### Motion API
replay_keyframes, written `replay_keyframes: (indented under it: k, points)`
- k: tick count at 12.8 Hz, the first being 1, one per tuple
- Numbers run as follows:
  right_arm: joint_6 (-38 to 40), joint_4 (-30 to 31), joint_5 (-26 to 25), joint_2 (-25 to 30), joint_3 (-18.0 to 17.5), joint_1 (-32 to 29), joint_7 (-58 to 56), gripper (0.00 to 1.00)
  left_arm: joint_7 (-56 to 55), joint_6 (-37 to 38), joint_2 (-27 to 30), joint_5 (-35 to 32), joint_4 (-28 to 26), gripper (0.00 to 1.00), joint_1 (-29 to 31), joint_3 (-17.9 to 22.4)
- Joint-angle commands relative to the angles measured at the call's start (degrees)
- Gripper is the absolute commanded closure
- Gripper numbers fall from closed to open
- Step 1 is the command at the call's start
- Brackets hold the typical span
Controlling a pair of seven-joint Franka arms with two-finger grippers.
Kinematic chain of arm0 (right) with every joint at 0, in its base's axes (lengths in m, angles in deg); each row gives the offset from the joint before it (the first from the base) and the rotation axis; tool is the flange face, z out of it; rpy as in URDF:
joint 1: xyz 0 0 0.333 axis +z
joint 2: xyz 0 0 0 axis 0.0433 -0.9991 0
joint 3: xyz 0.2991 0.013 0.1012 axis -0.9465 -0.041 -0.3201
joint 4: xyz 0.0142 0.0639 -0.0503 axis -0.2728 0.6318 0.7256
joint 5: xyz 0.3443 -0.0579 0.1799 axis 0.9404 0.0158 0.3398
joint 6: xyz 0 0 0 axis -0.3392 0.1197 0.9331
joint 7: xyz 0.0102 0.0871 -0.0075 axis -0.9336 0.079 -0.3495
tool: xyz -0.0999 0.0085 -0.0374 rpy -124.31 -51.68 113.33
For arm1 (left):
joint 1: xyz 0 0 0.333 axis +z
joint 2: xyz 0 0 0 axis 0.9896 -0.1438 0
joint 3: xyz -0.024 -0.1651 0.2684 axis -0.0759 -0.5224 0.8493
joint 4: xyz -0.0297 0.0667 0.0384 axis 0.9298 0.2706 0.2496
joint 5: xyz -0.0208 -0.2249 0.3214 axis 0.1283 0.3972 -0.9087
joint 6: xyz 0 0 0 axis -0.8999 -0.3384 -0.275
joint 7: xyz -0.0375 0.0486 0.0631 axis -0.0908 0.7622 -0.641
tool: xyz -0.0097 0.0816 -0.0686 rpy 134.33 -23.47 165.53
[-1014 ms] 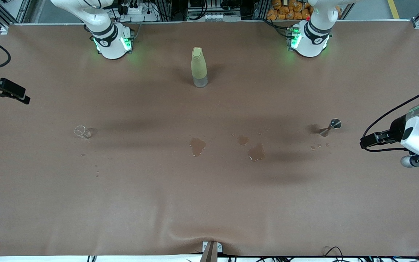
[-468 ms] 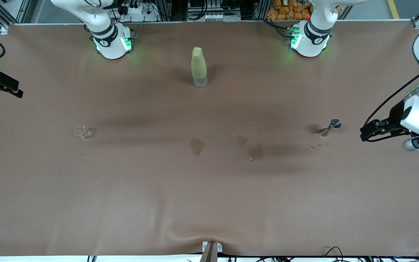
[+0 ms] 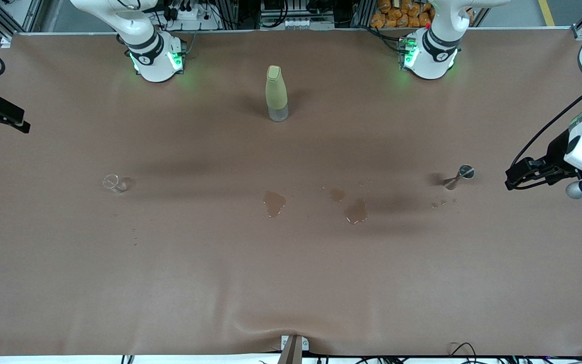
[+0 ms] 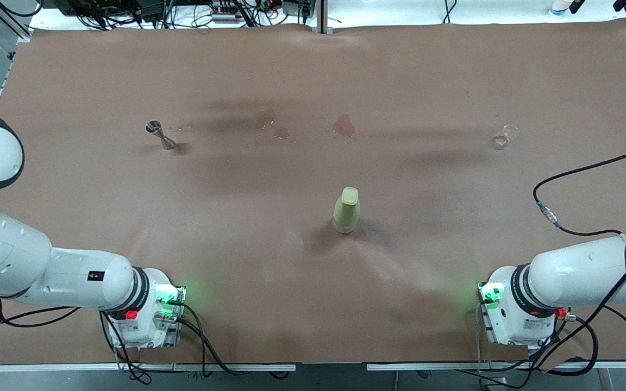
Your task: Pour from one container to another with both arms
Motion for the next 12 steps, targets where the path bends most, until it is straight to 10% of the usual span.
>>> replay_keyframes:
  k: [1, 12]
  points:
    - [0.82, 0.50, -0.39, 1.21, -0.06, -0.07, -0.06, 0.00, 1.11, -0.80, 0.78, 0.58, -1.22, 0.00, -0.76, 0.30]
    - [1.00, 0.76, 2.51, 1.13, 0.03, -2.53, 0.56, 0.00, 2.34, 4.28, 0.95, 0.75, 5.97, 0.00, -0.94, -0.05]
